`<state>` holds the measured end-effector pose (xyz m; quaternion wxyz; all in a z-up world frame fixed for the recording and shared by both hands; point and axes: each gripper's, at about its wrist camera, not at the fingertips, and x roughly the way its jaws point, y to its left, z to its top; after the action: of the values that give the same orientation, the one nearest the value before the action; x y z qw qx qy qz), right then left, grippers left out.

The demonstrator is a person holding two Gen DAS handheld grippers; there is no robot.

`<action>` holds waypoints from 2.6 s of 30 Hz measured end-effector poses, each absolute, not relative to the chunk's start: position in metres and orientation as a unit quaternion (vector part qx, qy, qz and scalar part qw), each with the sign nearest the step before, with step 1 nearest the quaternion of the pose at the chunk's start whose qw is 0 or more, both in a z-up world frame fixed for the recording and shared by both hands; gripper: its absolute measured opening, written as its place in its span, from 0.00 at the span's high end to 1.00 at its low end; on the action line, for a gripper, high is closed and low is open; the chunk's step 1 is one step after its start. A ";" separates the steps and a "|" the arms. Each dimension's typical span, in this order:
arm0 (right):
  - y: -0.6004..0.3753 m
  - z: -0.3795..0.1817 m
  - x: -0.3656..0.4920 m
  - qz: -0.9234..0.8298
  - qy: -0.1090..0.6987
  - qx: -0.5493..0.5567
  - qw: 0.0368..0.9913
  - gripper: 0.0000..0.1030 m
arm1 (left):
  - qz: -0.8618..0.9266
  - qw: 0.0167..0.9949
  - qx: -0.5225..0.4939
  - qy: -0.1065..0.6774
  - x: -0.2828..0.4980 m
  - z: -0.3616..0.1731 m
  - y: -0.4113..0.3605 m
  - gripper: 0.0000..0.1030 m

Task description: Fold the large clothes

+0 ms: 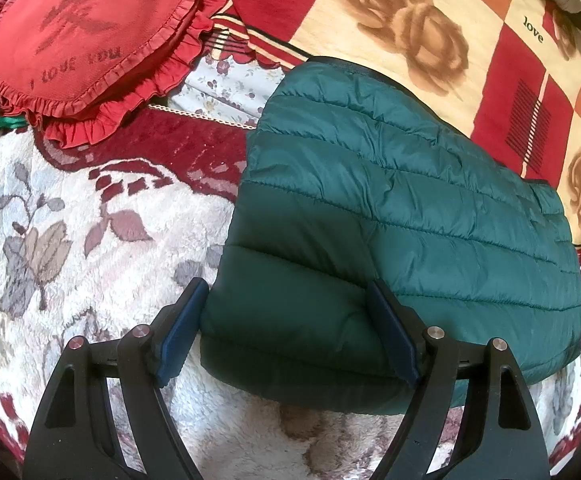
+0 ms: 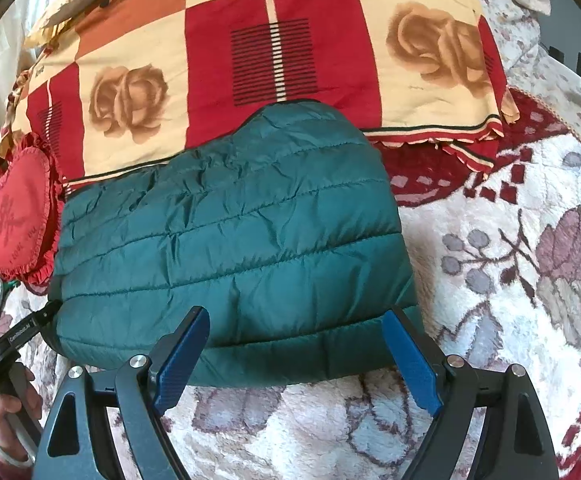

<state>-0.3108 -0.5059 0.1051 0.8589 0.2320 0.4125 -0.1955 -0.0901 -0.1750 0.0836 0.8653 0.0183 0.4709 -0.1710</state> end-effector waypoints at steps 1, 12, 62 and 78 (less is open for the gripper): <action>-0.506 0.105 -0.311 -0.196 0.413 0.234 0.858 0.16 | -0.171 0.865 0.019 0.471 -0.090 0.084 -0.175 0.21; -0.509 0.106 -0.309 -0.206 0.405 0.237 0.859 0.14 | -0.175 0.862 0.011 0.476 -0.093 0.081 -0.174 0.21; -0.510 0.056 -0.348 -0.147 0.341 0.451 0.811 0.00 | -0.196 0.783 -0.266 0.527 -0.113 0.049 -0.091 0.13; -0.506 0.053 -0.339 -0.131 0.328 0.472 0.808 0.00 | -0.188 0.787 -0.270 0.521 -0.113 0.048 -0.102 0.13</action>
<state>-0.3385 -0.5061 0.0527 0.8077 0.4723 0.3276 -0.1312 -0.1132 -0.1024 0.0484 0.7873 -0.2699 0.5214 -0.1884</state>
